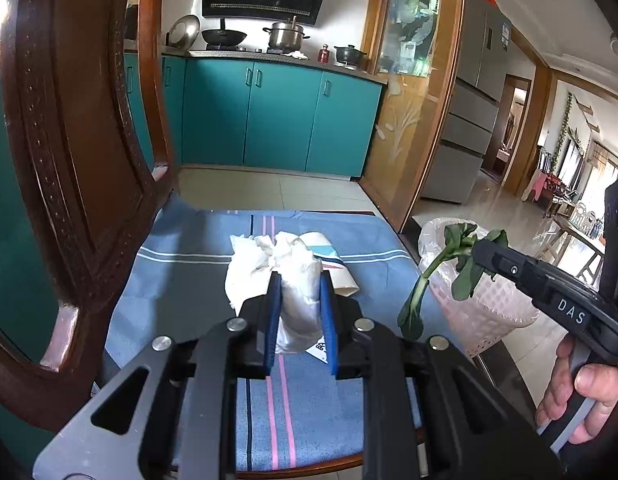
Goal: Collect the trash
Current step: 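Hold the green leaves and white tissue raised above the cushion, then carry the green leaves into the white basket and open the right gripper, then carry the white tissue into the white basket and open the left gripper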
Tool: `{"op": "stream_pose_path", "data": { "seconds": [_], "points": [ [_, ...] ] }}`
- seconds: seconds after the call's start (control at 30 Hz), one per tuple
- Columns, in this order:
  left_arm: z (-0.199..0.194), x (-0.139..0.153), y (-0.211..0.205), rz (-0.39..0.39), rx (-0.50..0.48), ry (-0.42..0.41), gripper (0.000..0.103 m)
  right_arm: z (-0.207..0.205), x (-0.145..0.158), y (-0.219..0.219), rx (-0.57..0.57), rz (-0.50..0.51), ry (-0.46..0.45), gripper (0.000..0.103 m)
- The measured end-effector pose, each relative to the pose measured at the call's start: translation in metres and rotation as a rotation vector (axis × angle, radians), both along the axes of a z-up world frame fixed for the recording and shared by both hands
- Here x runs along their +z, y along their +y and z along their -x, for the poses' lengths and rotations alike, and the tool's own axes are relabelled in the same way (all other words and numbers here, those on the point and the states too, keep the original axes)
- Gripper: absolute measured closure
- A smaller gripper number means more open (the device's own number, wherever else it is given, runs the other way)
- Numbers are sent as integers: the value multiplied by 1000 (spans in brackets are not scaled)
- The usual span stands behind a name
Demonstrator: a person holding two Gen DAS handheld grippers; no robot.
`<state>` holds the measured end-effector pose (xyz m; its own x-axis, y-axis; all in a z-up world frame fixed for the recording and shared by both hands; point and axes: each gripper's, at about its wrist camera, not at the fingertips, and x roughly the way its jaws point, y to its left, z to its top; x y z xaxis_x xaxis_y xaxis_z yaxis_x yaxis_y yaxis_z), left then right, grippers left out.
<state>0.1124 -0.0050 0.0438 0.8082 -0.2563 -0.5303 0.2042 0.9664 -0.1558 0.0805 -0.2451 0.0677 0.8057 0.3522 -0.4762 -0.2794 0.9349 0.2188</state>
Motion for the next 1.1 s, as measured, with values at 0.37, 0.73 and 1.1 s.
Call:
{"op": "stream_pose_path", "data": {
  "seconds": [0.37, 0.73, 1.1],
  "points": [
    [-4, -4, -3, -16, -9, 14, 83, 0, 8, -12, -44, -7, -33, 92],
    [-5, -13, -22, -46, -66, 37, 81, -41, -20, -152, -426, -152, 136, 33],
    [-12, -19, -123, -20, -345, 101, 79, 27, -4, -220, -769, -429, -78, 4]
  ]
}}
